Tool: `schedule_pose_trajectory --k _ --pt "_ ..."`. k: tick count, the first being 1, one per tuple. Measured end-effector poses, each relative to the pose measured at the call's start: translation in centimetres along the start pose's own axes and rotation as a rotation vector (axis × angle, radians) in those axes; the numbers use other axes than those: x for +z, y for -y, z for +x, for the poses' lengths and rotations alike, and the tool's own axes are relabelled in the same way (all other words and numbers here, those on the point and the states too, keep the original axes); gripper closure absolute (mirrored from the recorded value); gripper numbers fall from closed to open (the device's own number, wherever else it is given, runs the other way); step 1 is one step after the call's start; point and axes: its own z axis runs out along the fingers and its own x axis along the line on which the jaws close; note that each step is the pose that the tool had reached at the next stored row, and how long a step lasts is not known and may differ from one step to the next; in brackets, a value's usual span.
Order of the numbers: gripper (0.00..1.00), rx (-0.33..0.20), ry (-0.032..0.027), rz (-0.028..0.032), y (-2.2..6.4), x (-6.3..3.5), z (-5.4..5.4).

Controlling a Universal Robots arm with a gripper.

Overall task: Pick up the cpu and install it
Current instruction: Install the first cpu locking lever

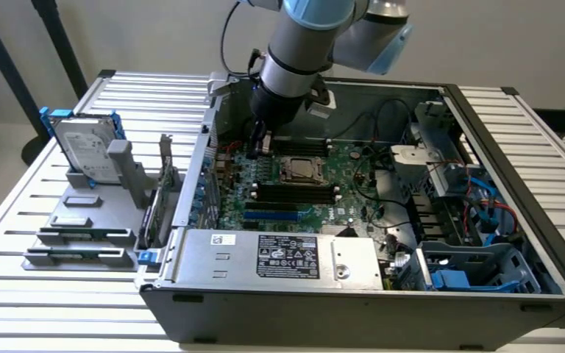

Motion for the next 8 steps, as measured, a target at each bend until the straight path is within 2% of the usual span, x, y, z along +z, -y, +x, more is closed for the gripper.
schedule_pose_trajectory --k 2,4,8 --pt "0.89 0.015 -0.0157 -0.0024 0.08 -0.11 0.02" --pt "0.89 0.032 -0.0290 -0.0051 0.13 -0.21 0.03" --pt "0.89 0.076 -0.0476 -0.0120 0.16 -0.31 0.05"
